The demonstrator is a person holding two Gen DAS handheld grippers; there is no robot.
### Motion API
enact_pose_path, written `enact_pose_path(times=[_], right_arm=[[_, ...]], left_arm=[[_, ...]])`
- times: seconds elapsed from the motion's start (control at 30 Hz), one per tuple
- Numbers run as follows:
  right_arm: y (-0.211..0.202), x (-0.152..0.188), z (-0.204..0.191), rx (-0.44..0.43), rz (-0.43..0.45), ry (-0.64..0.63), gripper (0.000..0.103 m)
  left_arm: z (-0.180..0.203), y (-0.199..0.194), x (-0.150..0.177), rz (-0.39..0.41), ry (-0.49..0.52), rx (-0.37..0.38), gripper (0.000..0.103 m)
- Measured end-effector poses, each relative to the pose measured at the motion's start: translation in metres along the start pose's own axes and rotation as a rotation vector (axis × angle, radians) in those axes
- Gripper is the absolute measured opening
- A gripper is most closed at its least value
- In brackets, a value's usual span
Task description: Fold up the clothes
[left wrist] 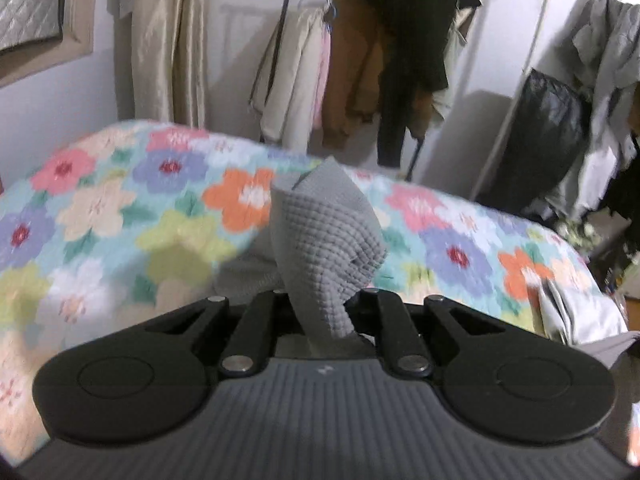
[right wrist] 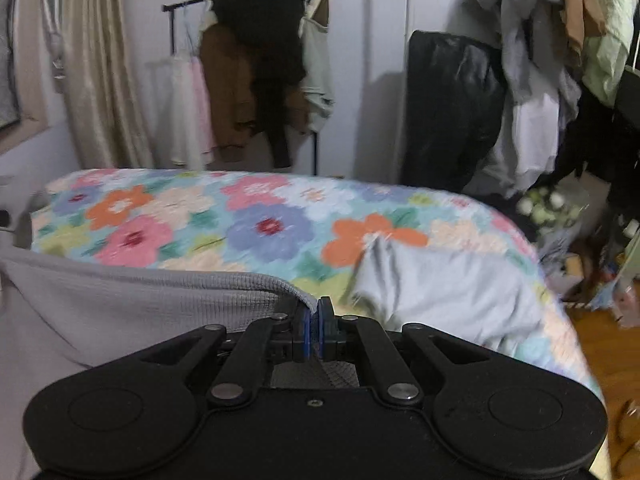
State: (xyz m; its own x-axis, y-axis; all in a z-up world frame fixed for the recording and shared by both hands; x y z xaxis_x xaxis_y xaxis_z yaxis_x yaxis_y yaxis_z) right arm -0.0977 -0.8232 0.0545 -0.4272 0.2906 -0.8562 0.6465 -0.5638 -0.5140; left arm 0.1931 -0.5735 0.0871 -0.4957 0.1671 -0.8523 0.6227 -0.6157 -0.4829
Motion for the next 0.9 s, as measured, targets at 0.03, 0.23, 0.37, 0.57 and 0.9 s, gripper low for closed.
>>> enact_pose_path(times=[0.03,0.23,0.37,0.57,0.9], right_arm=[[0.010,-0.005,0.001,0.010,-0.003,-0.016,0.003],[0.079,-0.023,0.008,0.047,-0.042,-0.058,0.003],[0.128,-0.010,0.008,0.033,-0.092,-0.035,0.004],[0.137,0.017,0.014,0.035,-0.029,0.114,0.041],[0.088,0.037,-0.064,-0.246,-0.081,0.128,0.048]], left_arm=[[0.002,0.010,-0.002,0.007,0.000,-0.011,0.010],[0.006,0.085,-0.002,-0.014,0.037,-0.098,0.009],[0.002,0.129,0.009,-0.051,0.056,-0.164,0.013],[-0.017,0.146,0.038,-0.174,0.098,-0.104,0.060],[-0.129,0.064,0.052,-0.173,0.028,-0.081,0.070]])
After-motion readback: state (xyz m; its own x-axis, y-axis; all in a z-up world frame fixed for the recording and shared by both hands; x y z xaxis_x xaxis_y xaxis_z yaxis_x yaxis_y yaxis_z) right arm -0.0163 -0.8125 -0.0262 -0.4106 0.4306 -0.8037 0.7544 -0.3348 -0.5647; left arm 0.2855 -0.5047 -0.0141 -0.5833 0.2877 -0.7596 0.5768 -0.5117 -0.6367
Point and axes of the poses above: each gripper's, at about its wrist camera, not at the fingertips, and y roughly the way its jaws point, z to its right, x to its underside, the point moved 2 cm from there along y, roughly the way its jaws point, and after that the axes turned 5 degrees about z, right-handed, at the moved point
